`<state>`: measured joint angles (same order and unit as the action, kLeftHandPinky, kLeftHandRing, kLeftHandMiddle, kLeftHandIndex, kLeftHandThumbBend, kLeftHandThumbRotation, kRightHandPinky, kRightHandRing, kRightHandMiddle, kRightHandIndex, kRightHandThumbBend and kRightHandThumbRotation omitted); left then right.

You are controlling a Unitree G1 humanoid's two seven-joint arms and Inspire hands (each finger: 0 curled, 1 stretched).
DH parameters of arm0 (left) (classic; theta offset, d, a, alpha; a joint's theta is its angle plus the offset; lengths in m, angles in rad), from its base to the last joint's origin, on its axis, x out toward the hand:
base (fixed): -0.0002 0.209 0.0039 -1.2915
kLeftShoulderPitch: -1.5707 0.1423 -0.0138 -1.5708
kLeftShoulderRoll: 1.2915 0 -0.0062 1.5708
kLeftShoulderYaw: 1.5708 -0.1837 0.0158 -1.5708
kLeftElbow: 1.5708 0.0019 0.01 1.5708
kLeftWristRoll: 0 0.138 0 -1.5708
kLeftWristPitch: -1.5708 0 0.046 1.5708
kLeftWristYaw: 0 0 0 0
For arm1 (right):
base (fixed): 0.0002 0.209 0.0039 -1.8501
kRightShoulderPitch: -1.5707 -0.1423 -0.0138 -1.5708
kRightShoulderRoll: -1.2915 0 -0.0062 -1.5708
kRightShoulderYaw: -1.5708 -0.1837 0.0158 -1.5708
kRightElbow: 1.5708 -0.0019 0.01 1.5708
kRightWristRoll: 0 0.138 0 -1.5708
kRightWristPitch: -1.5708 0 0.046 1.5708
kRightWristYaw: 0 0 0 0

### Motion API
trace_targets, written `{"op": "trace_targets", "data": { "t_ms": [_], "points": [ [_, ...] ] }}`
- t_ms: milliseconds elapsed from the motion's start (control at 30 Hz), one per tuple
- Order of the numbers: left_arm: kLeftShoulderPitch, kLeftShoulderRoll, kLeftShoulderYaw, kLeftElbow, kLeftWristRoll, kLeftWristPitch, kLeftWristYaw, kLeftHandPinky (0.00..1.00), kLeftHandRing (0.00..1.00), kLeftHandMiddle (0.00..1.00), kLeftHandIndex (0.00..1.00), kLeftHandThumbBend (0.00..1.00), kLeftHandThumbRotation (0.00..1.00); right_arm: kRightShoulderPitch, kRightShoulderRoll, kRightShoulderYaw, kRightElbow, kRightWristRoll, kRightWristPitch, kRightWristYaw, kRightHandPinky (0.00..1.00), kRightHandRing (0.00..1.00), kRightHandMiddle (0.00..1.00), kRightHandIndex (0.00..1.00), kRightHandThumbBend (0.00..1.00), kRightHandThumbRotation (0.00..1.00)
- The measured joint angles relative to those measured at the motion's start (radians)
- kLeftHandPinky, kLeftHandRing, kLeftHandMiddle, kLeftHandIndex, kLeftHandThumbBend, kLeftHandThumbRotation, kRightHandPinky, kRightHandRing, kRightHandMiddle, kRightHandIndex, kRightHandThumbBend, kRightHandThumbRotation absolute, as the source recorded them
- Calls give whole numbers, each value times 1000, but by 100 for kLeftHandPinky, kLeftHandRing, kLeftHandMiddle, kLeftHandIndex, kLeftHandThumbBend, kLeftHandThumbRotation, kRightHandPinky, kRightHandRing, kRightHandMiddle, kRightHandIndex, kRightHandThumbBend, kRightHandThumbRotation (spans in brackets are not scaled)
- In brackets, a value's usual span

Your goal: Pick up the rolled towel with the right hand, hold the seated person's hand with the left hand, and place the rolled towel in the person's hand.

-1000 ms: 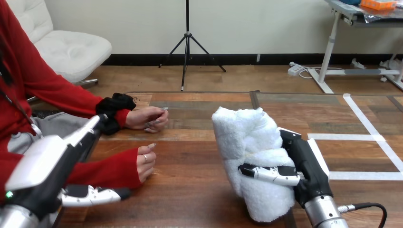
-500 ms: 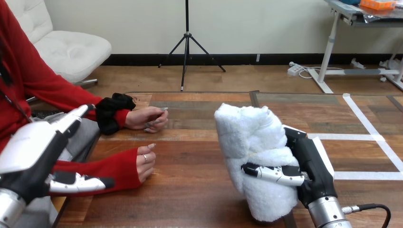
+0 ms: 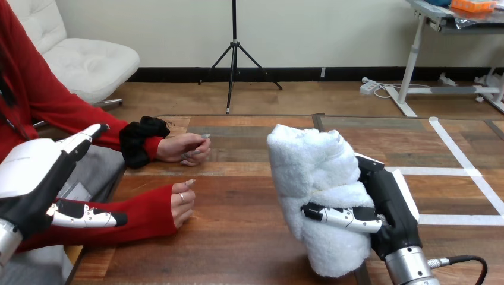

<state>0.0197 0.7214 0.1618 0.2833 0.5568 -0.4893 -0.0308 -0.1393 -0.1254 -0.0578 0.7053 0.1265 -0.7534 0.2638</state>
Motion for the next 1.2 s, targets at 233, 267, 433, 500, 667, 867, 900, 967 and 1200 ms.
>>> {"op": "trace_targets", "data": {
  "t_ms": [233,267,433,500,667,867,900,967,1200],
  "points": [
    [-33,21,-32,39,11,-3,-5,74,82,87,89,100,33,17,9,0,-23,0,0,2,23,28,39,44,88,12],
    [-38,23,-37,45,11,-2,-8,74,82,87,89,100,34,20,10,1,-27,0,0,2,23,28,39,44,88,12],
    [-66,37,-62,74,11,5,-41,73,81,87,88,100,34,35,10,1,-49,8,0,7,23,29,39,44,88,12],
    [-75,44,-73,87,11,5,-51,73,81,86,88,100,34,40,10,0,-57,18,0,15,23,29,39,44,87,12],
    [-100,54,-97,122,11,6,-77,73,80,85,87,100,33,52,10,-1,-81,25,0,18,23,28,39,44,87,13],
    [-129,60,-127,168,14,3,-83,72,79,84,85,100,34,61,9,-2,-103,32,0,18,22,27,38,44,87,13],
    [-133,60,-132,175,14,2,-84,72,79,84,85,100,34,62,9,-3,-107,33,0,18,22,27,38,44,87,13],
    [-142,62,-142,189,15,0,-85,72,79,84,85,100,34,63,9,-3,-112,33,0,18,22,27,38,45,87,13],
    [-160,67,-170,215,20,-2,-101,73,79,83,84,100,33,63,9,-5,-125,40,0,21,22,27,38,45,87,12]
  ]
}}
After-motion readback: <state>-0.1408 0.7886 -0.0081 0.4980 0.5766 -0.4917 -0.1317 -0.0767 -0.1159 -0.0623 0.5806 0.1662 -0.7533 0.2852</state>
